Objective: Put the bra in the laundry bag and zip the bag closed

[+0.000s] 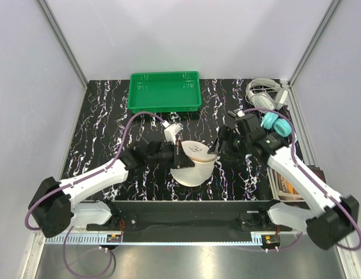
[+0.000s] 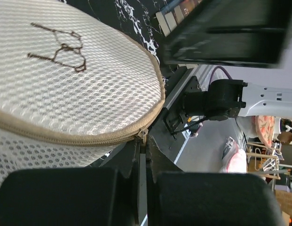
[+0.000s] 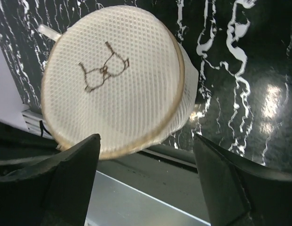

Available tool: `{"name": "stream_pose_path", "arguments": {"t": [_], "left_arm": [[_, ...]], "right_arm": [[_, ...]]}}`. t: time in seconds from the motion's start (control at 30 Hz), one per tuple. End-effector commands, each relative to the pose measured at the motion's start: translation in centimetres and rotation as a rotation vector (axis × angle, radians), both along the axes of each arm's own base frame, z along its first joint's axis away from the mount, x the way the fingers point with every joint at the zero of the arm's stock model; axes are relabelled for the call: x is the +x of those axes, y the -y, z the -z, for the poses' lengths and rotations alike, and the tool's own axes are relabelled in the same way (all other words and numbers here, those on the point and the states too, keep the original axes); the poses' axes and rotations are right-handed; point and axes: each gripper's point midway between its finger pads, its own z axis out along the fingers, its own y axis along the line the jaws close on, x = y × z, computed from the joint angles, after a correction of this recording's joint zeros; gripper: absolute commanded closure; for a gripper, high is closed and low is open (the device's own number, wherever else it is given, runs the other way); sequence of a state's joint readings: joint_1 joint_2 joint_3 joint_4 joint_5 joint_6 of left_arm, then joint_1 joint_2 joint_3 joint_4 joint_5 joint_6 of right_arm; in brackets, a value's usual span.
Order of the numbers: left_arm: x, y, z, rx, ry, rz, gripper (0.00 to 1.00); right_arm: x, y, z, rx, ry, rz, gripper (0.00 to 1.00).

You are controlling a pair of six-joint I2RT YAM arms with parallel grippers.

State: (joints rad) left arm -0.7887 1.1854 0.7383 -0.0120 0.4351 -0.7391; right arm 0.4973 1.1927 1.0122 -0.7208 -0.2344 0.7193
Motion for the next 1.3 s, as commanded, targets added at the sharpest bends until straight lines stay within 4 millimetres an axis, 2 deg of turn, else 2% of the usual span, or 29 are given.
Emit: {"name": "stream_pose_path", "arguments": {"t": [0.0, 0.1, 0.17, 0.2, 0.23, 0.27, 0.37, 0.6, 0.77, 0.93, 1.0, 1.1, 1.2, 1.23, 1.27], "left_arm": [[-0.2, 2.0, -3.4, -0.104, 0.068, 0.046, 1.0], [-0.6, 2.5, -3.3, -0.104, 0.068, 0.057, 1.0], [-0.9, 3.1, -3.2, -0.101, 0.064, 0.068, 1.0], [-1.0, 3.2, -3.2, -0.101, 0.062, 0.071, 1.0], [-1.1, 3.5, -3.2, -0.101, 0.063, 0.076, 1.0], [-1.5, 4.0, -3.2, -0.101, 0.064, 0.086, 1.0], [-2.1, 4.9, -2.8, -0.089, 0.058, 0.095, 1.0], [-3.1, 6.8, -2.3, -0.082, 0.048, 0.12, 1.0], [-3.2, 7.3, -2.2, -0.079, 0.05, 0.119, 1.0], [-3.4, 7.6, -2.3, -0.079, 0.053, 0.133, 1.0], [-3.3, 7.7, -2.2, -0.077, 0.056, 0.133, 1.0], [-3.2, 7.1, -1.9, -0.057, 0.061, 0.121, 1.0], [-2.1, 4.5, -0.8, 0.01, 0.069, 0.054, 1.0], [-0.8, 3.0, -0.2, 0.034, 0.06, 0.006, 1.0], [-0.6, 1.3, 1.5, 0.084, 0.042, -0.015, 1.0]], "right_arm": [[-2.8, 3.4, -0.1, -0.077, -0.003, 0.073, 0.11], [-5.0, 2.5, -0.1, 0.028, -0.071, 0.083, 0.11], [-5.7, 1.0, -1.1, 0.171, -0.091, 0.107, 0.13], [-6.9, 0.3, -0.1, 0.24, -0.157, 0.101, 0.14], [-6.0, -0.9, -1.5, 0.36, -0.157, 0.161, 0.16], [-6.0, -1.2, -2.6, 0.438, -0.138, 0.18, 0.16], [-5.4, -1.4, -3.6, 0.574, -0.154, 0.284, 0.19], [-4.7, -1.1, -2.4, 0.629, -0.213, 0.413, 0.31], [-4.5, -1.2, -1.9, 0.65, -0.222, 0.436, 0.47], [-4.1, -1.6, -1.2, 0.654, -0.234, 0.434, 0.58], [-4.0, -1.9, -0.9, 0.663, -0.237, 0.423, 0.7], [-3.8, -2.1, -0.3, 0.663, -0.228, 0.408, 1.0], [-3.5, -2.2, 0.0, 0.63, -0.178, 0.366, 1.0], [-3.4, -2.3, 0.3, 0.613, -0.178, 0.351, 1.0], [-3.5, -2.5, 0.1, 0.6, -0.166, 0.311, 1.0]]}}
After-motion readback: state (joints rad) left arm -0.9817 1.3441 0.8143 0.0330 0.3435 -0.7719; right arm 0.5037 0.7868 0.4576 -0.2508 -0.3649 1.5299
